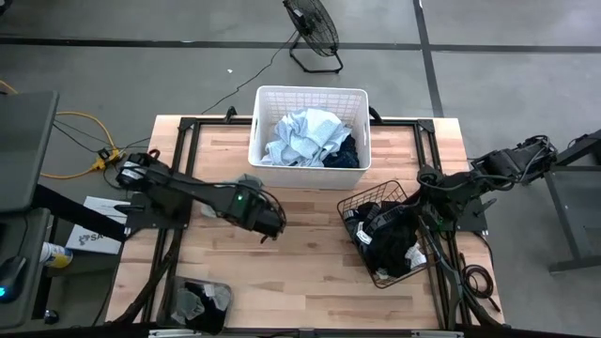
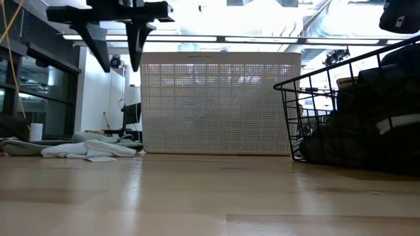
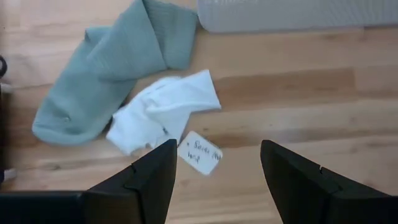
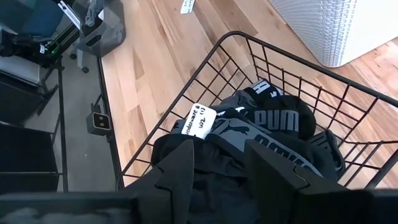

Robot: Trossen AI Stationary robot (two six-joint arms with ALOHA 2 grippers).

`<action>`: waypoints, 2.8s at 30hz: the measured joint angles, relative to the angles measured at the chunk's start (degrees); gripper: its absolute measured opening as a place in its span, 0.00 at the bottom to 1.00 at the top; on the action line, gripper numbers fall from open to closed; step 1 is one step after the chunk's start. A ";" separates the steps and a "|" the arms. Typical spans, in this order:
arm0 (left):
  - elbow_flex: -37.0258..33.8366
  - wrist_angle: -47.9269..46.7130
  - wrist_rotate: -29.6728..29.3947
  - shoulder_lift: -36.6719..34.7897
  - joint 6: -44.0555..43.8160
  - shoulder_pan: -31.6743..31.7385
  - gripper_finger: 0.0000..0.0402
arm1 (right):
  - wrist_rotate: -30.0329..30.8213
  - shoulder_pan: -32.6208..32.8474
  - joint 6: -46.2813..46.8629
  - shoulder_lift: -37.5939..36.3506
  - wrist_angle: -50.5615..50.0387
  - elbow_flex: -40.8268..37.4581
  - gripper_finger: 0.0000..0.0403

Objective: Pick & Place Cloths
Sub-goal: Put the white sock into the black bin

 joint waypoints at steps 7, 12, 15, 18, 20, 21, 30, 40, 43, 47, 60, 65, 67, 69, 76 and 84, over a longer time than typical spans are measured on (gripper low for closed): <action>-7.29 4.42 -0.11 0.00 -2.67 2.19 0.56 | 0.02 0.00 -0.66 -0.02 0.00 0.00 0.33; -14.94 9.73 1.36 0.02 -11.38 1.97 0.56 | 0.02 0.00 -1.91 -0.04 0.00 0.00 0.33; -16.60 10.46 1.08 0.02 -15.74 2.04 0.56 | 0.04 0.00 -2.25 -0.04 0.00 0.00 0.33; -18.15 12.89 -0.47 0.00 -18.71 2.06 0.56 | 0.02 0.01 -3.45 -0.04 -0.01 0.00 0.33; -19.45 14.27 -1.67 0.00 -20.59 2.06 0.56 | 0.04 0.01 -3.93 -0.04 -0.01 0.00 0.33; -20.03 14.59 -1.93 0.00 -21.63 2.06 0.56 | 0.04 0.01 -4.33 -0.04 0.00 0.00 0.33; -25.56 17.19 -2.25 0.00 -23.94 2.06 0.56 | 0.04 0.02 -6.69 -0.04 -0.02 0.00 0.33; -32.98 31.35 -0.95 -0.09 -20.22 2.08 0.49 | 0.04 0.02 -7.20 -0.04 -0.02 0.00 0.33; -34.35 33.94 -0.43 -0.28 -18.90 2.06 0.38 | 0.04 0.02 -7.53 -0.04 -0.03 0.00 0.33; -34.47 34.63 0.22 -0.26 -16.47 2.06 0.20 | 0.04 0.02 -7.57 -0.04 -0.03 0.00 0.33; -31.24 31.80 6.47 -4.56 -2.74 1.96 0.02 | 0.01 0.02 -6.05 -0.04 -0.02 0.00 0.33; -27.15 26.85 9.05 -8.72 6.18 2.04 0.01 | -0.12 0.01 -4.89 -0.02 -0.03 0.00 0.33; -25.32 26.18 11.17 -10.25 10.86 1.99 0.01 | -0.14 0.00 -4.73 -0.04 -0.01 0.00 0.33; -23.48 25.82 12.85 -11.66 14.94 1.97 0.01 | -0.16 0.01 -4.48 -0.04 -0.03 0.00 0.33; -15.53 20.87 20.15 -13.46 24.69 0.98 0.01 | -0.18 0.02 -3.38 -0.02 0.00 0.00 0.33; -7.62 12.98 20.58 -13.46 25.10 -6.37 0.01 | 0.04 0.02 -1.71 -0.02 0.00 0.00 0.33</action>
